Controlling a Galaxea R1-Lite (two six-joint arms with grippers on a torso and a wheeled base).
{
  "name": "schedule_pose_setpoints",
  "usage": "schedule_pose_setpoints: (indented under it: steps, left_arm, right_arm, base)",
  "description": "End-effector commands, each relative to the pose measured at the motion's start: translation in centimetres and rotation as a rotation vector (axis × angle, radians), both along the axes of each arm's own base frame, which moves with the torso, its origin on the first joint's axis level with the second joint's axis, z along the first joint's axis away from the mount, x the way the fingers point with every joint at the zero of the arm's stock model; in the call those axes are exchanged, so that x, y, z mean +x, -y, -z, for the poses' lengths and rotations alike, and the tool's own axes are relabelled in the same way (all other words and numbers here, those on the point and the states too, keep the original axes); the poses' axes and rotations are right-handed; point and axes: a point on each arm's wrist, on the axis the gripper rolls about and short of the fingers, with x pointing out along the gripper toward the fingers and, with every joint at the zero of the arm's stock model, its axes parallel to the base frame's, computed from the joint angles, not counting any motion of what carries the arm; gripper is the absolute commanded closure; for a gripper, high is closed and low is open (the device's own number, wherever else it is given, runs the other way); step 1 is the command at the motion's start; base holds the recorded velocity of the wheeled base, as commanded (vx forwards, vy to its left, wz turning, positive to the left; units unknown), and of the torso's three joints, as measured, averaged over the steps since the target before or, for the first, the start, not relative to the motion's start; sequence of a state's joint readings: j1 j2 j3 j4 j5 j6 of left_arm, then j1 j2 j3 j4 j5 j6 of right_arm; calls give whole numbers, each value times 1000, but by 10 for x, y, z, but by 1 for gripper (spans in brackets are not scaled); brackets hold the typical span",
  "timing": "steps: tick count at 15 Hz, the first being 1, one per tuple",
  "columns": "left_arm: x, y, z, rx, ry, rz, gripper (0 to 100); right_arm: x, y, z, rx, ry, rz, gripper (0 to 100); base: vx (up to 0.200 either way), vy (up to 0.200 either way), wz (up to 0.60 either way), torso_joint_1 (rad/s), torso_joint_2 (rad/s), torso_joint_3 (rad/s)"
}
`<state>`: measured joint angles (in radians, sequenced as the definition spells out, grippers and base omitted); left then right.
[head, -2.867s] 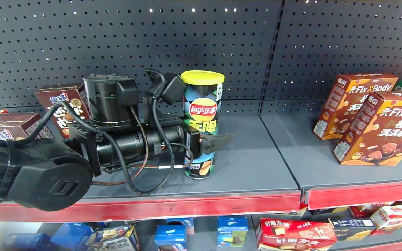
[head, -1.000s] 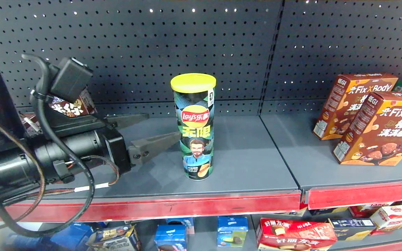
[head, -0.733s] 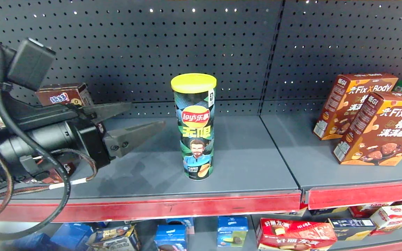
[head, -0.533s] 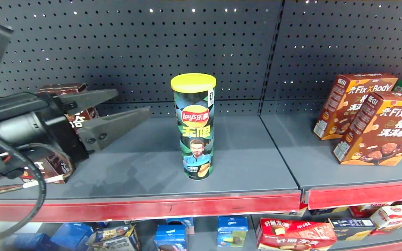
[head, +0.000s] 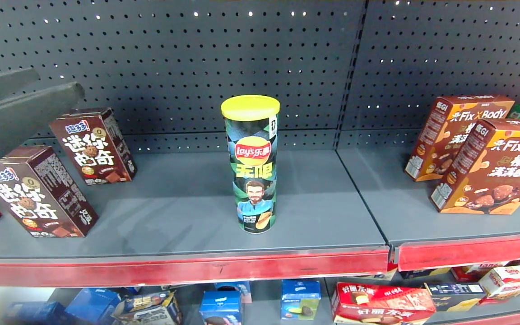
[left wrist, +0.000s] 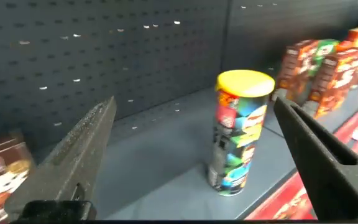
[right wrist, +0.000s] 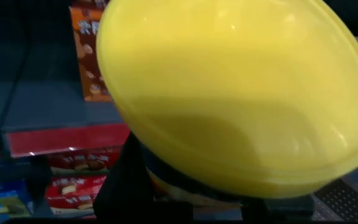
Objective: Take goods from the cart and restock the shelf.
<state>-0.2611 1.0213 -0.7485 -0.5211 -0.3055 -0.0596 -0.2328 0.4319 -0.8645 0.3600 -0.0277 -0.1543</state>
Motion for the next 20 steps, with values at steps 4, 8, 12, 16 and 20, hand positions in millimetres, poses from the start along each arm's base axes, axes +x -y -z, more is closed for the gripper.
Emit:
schedule_pose_setpoints:
  steps: [4,8,12,16,20]
  left_arm:
    - [-5,-7,3,-1,3,-43,0]
    - [-5,-9,4,0,2,-59,0]
    - [-4,-9,3,0,3,-57,0]
    - [-4,-10,3,-1,5,-65,0]
    - [-3,-13,3,0,5,-90,0]
  right_arm:
    - [7,-3,-40,218,-100,-366,100]
    - [9,-8,-37,294,-208,-610,100]
    - [59,-2,-50,258,-273,-742,100]
    - [147,-18,-84,187,-165,-704,100]
    - [164,-100,-121,381,-127,-809,100]
  base:
    - [0,0,0,0,0,0]
    - [0,0,0,0,0,0]
    - [0,0,0,0,0,0]
    - [0,0,0,0,0,0]
    - [0,0,0,0,0,0]
